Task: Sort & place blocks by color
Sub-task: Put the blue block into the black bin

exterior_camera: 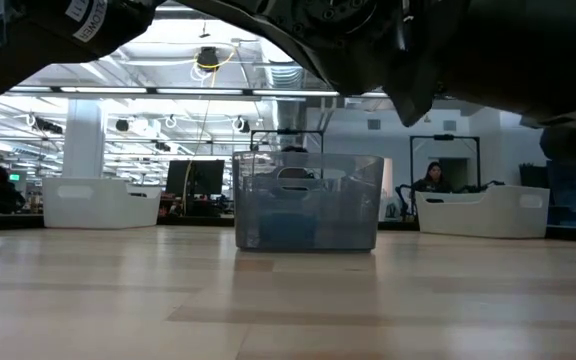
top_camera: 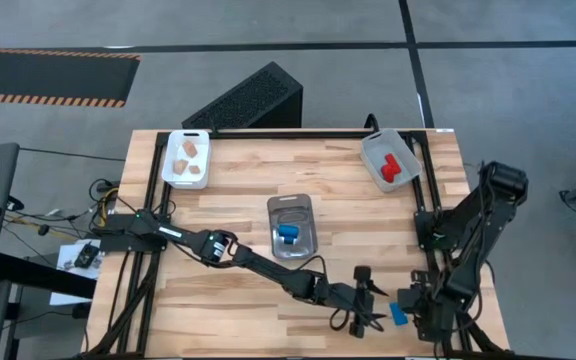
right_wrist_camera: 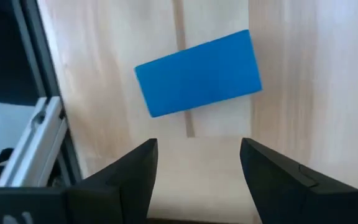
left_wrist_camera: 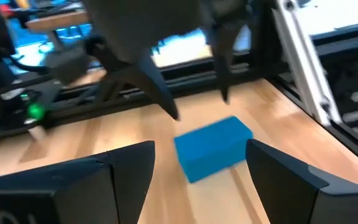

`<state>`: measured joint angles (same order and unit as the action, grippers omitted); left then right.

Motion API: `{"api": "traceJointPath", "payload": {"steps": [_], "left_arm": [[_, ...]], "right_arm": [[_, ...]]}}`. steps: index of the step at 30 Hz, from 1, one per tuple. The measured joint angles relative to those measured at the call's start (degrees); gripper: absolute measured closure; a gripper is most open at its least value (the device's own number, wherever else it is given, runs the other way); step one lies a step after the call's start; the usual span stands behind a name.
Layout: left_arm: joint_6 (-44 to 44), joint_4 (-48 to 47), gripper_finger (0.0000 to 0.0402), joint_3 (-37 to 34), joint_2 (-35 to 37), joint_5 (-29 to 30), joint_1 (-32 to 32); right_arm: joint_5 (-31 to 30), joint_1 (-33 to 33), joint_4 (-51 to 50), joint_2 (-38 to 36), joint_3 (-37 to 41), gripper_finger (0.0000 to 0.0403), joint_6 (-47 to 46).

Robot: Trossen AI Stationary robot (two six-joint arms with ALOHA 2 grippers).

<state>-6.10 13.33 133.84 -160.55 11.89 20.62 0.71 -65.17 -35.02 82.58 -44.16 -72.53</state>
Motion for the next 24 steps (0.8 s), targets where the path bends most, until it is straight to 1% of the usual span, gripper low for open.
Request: {"api": "traceJointPath", "payload": {"steps": [4, 6, 9, 12, 14, 18, 21, 24], "left_arm": [[1.29, -0.25, 0.0159, 1.14, 0.02, 3.72, -0.01], [1.28, 0.13, 0.0159, 1.16, 0.18, 4.08, -0.01], [1.34, -1.87, 0.0159, 1.16, 1.04, 5.74, 0.39], [1.04, -7.13, 0.0159, 1.14, 3.63, 10.31, 1.21], [0.43, -11.51, 0.0159, 1.14, 6.15, 14.75, 1.88], [1.06, -19.97, 0.0159, 1.29, 9.95, 23.36, 2.89], [2.75, -26.35, 0.0159, 1.14, 11.35, 26.46, 3.22], [4.51, -30.49, 0.0159, 1.14, 12.58, 28.63, 3.17]], "right_arm": [[-2.26, -0.04, 0.66, 1.18, 0.00, 0.0148, 0.20], [-3.58, -0.02, 2.11, 1.56, 0.02, 0.0148, -0.27], [-6.32, 0.00, 4.87, 1.89, 0.02, 0.0148, -0.69], [-8.47, -0.07, 6.94, 2.72, 0.02, 0.0148, -0.27], [-8.97, 0.05, 7.00, 3.32, 0.02, 0.0148, 0.37], [-12.60, 0.84, 6.98, 3.97, -0.02, 0.0148, 0.12], [-14.19, 2.01, 7.06, 3.82, -0.02, 0.0148, -0.36], [-16.67, 2.70, 6.24, 3.05, -0.31, 0.0148, -1.25]]}}
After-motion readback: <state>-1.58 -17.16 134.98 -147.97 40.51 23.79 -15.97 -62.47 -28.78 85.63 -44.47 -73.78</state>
